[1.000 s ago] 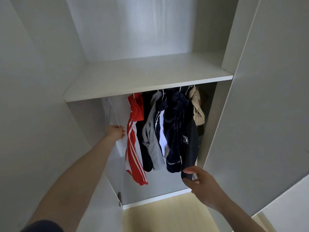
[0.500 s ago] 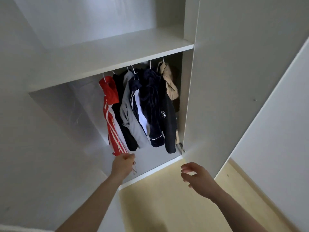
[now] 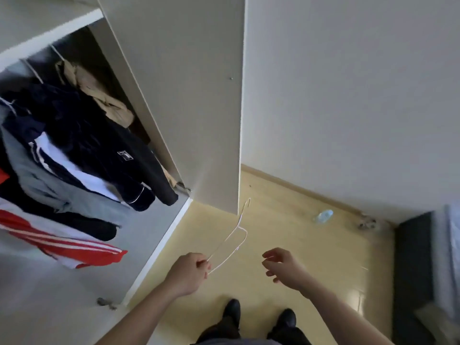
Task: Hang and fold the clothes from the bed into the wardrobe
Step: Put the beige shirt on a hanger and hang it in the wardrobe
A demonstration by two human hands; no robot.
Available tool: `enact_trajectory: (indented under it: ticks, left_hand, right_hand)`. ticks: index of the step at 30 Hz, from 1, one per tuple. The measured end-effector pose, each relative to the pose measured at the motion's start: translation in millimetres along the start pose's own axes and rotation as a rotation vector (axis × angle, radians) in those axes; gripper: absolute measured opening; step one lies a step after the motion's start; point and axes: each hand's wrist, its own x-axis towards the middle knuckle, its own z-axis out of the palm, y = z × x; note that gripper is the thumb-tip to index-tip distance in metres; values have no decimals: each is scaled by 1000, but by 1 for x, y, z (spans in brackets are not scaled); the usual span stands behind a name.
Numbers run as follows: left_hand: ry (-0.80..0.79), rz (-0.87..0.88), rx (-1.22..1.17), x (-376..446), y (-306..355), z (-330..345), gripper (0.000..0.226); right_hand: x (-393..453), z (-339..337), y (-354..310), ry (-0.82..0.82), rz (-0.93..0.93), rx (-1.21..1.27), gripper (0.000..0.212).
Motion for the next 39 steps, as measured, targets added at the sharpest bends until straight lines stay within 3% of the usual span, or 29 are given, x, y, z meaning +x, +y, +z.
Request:
enact_trajectory:
  ticks: [7, 15, 22, 31, 35, 39]
  left_hand:
    - [-130, 377, 427, 2, 105, 53, 24]
    - [-219, 725, 613, -26, 255, 190, 21]
    - [-328, 920, 606, -77, 361, 342, 20]
    - [-711, 1027, 719, -140, 443, 500, 25]
    - [-735, 1129, 867, -148, 483, 551, 34]
    - [-747, 1104, 982, -135, 523, 603, 32]
  right_hand:
    - [-49, -55, 80, 190, 96, 281, 16]
    - [-130, -154, 196, 435, 97, 572, 19]
    - [-200, -244, 328, 643, 118, 817, 24]
    - [-269, -314, 457, 906, 173, 1033, 20]
    - [-291, -343, 502, 979, 206, 1108, 14]
    - [-310, -375, 551, 1085, 267, 1144, 11]
